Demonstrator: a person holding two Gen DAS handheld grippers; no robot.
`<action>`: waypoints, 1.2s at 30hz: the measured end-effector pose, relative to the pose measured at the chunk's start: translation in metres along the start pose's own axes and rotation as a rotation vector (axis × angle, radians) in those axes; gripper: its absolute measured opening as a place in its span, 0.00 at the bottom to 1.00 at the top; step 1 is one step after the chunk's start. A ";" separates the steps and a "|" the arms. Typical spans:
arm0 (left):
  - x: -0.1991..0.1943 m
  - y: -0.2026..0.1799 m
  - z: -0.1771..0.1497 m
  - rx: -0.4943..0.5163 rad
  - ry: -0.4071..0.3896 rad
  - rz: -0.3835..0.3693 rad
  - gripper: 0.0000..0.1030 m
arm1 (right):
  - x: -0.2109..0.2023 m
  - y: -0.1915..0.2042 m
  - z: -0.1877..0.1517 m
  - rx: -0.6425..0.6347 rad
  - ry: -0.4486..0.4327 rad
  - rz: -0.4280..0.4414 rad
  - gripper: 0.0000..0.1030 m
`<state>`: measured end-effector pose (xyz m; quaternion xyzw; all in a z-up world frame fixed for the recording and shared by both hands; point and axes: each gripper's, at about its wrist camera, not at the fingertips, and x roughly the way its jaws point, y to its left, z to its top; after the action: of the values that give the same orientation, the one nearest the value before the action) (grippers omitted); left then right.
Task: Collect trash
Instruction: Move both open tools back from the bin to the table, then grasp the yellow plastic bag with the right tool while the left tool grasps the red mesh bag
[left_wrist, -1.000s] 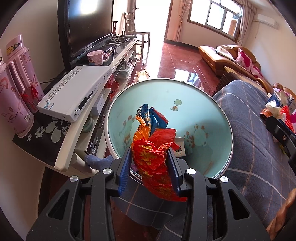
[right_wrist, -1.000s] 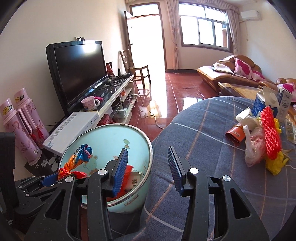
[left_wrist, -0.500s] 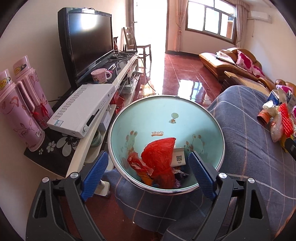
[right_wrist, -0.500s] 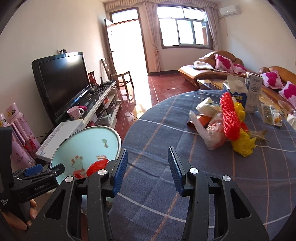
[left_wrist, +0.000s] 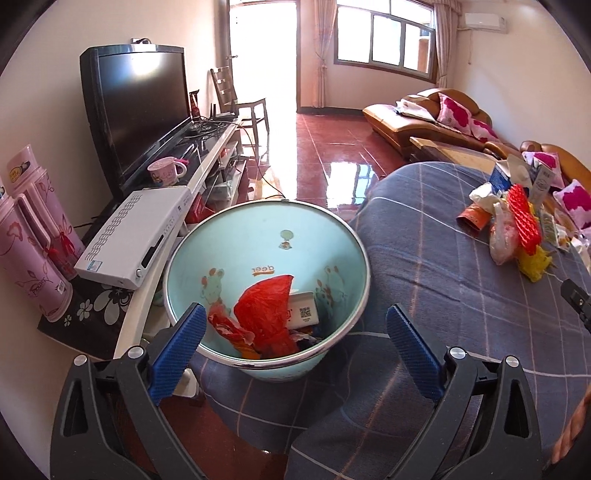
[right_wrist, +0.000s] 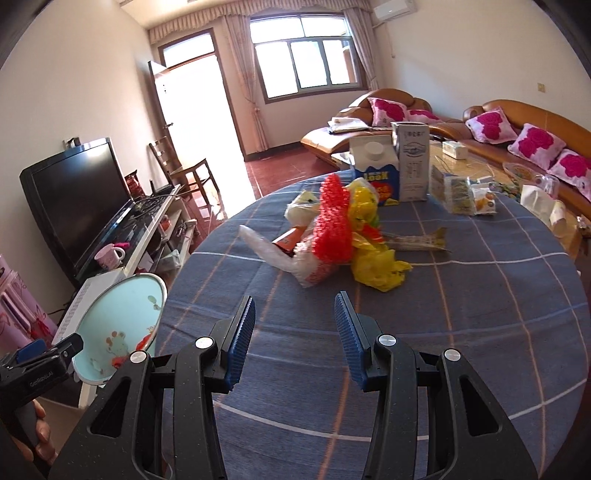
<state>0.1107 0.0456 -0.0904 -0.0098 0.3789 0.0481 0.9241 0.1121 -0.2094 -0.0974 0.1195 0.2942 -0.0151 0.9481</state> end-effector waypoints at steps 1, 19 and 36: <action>0.000 -0.005 -0.001 0.014 0.002 -0.005 0.93 | -0.001 -0.007 -0.001 0.009 0.004 -0.010 0.44; 0.018 -0.081 -0.006 0.106 0.040 -0.097 0.92 | 0.012 -0.096 -0.004 0.142 0.057 -0.074 0.43; 0.021 -0.085 0.017 0.103 0.001 -0.095 0.92 | 0.088 -0.074 0.052 0.098 0.135 0.060 0.39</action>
<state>0.1458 -0.0362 -0.0944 0.0198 0.3803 -0.0157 0.9245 0.2064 -0.2897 -0.1209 0.1753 0.3526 0.0069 0.9192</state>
